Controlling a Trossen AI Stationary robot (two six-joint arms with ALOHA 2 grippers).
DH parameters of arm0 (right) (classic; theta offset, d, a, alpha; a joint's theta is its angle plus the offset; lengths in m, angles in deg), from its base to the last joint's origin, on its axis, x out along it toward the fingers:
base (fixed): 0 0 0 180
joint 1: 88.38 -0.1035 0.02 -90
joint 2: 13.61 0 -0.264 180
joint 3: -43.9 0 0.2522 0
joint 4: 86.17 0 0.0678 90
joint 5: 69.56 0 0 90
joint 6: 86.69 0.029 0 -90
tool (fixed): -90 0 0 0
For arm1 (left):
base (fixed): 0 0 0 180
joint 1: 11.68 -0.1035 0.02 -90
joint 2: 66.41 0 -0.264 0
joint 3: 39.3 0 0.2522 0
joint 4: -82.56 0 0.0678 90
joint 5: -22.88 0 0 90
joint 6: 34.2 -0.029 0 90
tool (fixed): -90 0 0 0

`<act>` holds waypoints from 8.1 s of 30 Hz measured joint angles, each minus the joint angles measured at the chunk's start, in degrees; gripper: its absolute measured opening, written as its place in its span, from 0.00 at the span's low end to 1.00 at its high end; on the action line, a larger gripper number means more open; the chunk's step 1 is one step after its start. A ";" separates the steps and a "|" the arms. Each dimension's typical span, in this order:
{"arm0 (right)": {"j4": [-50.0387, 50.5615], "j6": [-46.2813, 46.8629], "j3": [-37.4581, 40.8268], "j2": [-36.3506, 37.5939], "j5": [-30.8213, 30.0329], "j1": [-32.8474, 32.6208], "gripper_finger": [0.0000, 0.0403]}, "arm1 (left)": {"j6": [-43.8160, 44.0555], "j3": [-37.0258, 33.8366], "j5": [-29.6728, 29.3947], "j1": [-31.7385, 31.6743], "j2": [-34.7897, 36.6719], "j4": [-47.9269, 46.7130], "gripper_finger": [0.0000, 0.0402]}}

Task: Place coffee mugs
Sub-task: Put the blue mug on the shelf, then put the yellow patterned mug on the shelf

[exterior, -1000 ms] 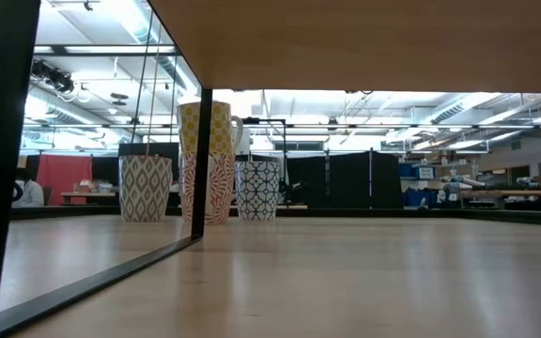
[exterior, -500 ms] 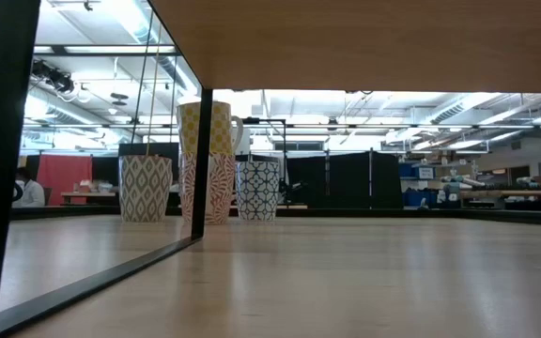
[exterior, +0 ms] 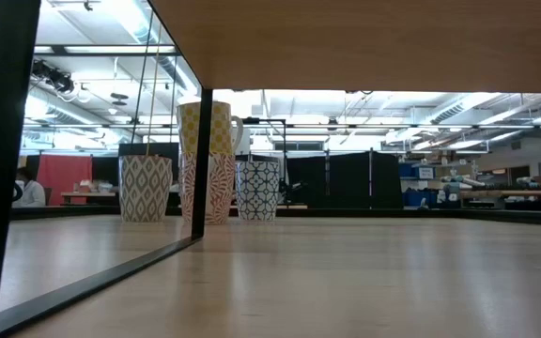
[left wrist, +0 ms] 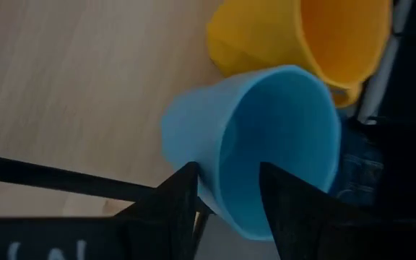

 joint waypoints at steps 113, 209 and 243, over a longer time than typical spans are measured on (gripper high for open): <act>-0.22 -0.44 -0.02 0.00 -0.02 0.00 0.32 | -38.31 -21.53 -11.13 -43.62 7.07 -12.26 0.07; -23.32 -15.45 0.00 -9.36 -1.90 0.07 0.32 | 6.49 2.91 -4.48 -9.46 0.41 -17.29 0.09; -23.28 -15.45 0.00 -9.36 -1.90 0.07 0.32 | 3.67 2.91 -4.68 -8.65 0.41 -15.17 0.10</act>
